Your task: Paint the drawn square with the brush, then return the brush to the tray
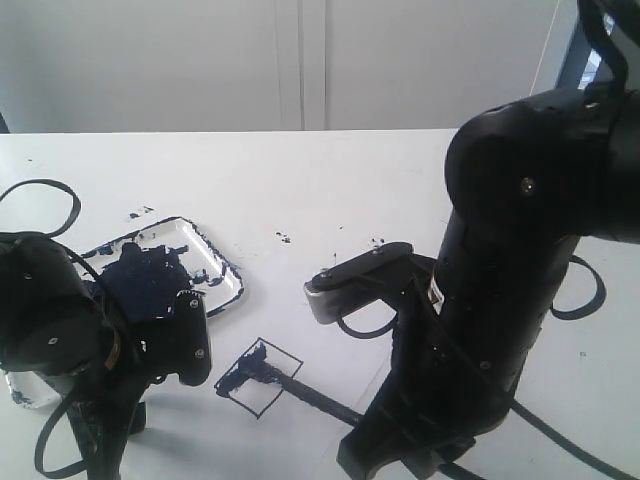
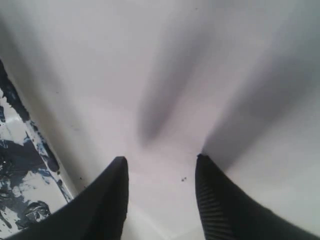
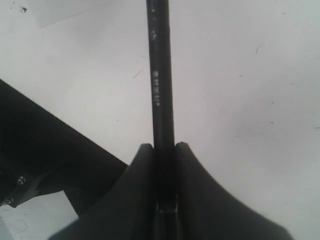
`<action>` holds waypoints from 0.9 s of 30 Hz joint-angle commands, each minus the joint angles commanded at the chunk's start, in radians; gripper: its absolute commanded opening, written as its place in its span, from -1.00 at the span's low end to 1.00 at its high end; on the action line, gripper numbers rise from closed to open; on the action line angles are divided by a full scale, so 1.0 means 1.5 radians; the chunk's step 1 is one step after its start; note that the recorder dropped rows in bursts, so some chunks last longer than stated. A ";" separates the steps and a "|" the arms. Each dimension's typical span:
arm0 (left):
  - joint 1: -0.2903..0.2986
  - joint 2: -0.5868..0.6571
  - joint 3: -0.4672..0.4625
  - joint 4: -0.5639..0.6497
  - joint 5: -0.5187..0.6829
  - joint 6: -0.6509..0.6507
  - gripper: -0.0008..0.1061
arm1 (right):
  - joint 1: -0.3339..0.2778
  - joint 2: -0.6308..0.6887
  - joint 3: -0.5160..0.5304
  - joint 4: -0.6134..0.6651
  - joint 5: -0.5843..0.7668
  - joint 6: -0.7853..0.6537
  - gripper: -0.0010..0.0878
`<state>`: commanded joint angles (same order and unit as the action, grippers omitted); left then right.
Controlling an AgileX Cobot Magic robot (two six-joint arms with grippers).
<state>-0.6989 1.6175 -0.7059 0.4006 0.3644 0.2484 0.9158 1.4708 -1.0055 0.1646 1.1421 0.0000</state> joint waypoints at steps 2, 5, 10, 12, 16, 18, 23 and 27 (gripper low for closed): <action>0.000 0.000 0.000 0.000 0.000 -0.001 -0.08 | 0.000 0.000 0.000 -0.005 -0.003 0.000 -0.98; 0.000 0.000 0.000 0.000 0.000 -0.001 -0.08 | 0.000 0.000 0.000 -0.024 -0.007 0.016 -0.98; 0.000 0.000 0.000 0.000 -0.001 -0.001 -0.08 | 0.000 0.000 0.000 -0.034 -0.019 0.022 -0.98; 0.000 0.000 0.000 0.000 -0.001 -0.001 -0.08 | 0.000 0.000 0.000 -0.034 -0.022 0.022 -0.98; 0.000 0.000 0.000 -0.002 -0.001 -0.001 -0.08 | 0.000 0.000 0.000 -0.034 -0.034 0.022 -0.98; 0.000 0.000 0.000 -0.002 -0.001 -0.001 -0.08 | 0.000 0.000 0.000 -0.040 -0.043 0.033 -0.98; 0.000 0.000 0.000 -0.002 -0.001 -0.001 -0.08 | 0.000 0.001 0.000 -0.054 -0.043 0.038 -0.98; 0.000 0.000 0.000 -0.002 -0.001 -0.001 -0.08 | 0.000 0.023 0.000 -0.044 -0.043 0.038 -0.98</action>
<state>-0.6989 1.6175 -0.7059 0.3979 0.3626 0.2464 0.9158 1.5051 -1.0055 0.0993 1.0781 0.0564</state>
